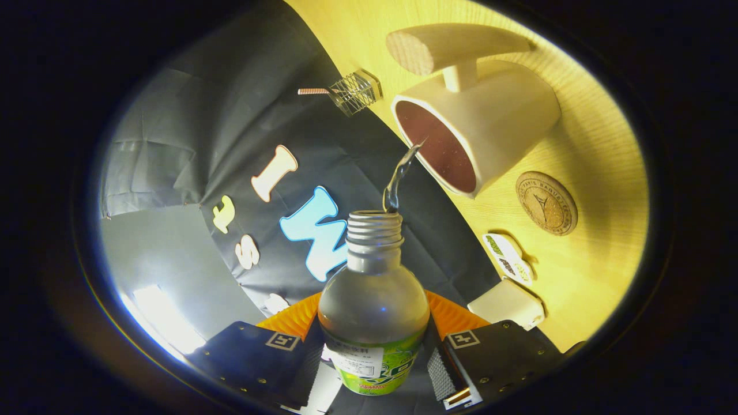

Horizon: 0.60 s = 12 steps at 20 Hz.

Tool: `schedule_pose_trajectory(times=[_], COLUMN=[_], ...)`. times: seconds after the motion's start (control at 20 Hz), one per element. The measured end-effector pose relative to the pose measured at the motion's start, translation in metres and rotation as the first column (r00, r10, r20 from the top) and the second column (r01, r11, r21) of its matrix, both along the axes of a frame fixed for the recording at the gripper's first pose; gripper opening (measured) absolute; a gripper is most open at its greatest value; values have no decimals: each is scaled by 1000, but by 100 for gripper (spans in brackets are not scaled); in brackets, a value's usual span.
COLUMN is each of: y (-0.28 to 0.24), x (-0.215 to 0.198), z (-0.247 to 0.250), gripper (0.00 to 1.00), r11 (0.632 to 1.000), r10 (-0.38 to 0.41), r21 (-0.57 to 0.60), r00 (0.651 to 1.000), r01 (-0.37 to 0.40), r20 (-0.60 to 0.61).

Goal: Take the bottle from table, then pour the juice into the cup, finally place the bottle on the coaster

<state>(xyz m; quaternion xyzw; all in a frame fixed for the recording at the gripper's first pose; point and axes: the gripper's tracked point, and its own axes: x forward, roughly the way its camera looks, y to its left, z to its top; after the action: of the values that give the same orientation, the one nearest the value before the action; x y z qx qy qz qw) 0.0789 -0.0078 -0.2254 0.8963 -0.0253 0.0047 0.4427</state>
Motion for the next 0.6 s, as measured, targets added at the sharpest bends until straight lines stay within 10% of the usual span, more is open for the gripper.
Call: schedule_pose_trajectory(times=[0.6], y=[-6], x=[13], z=[21], gripper=[77], r11=[996], r10=[-22], r21=[89], r00=[1000], r01=[21], r20=[7])
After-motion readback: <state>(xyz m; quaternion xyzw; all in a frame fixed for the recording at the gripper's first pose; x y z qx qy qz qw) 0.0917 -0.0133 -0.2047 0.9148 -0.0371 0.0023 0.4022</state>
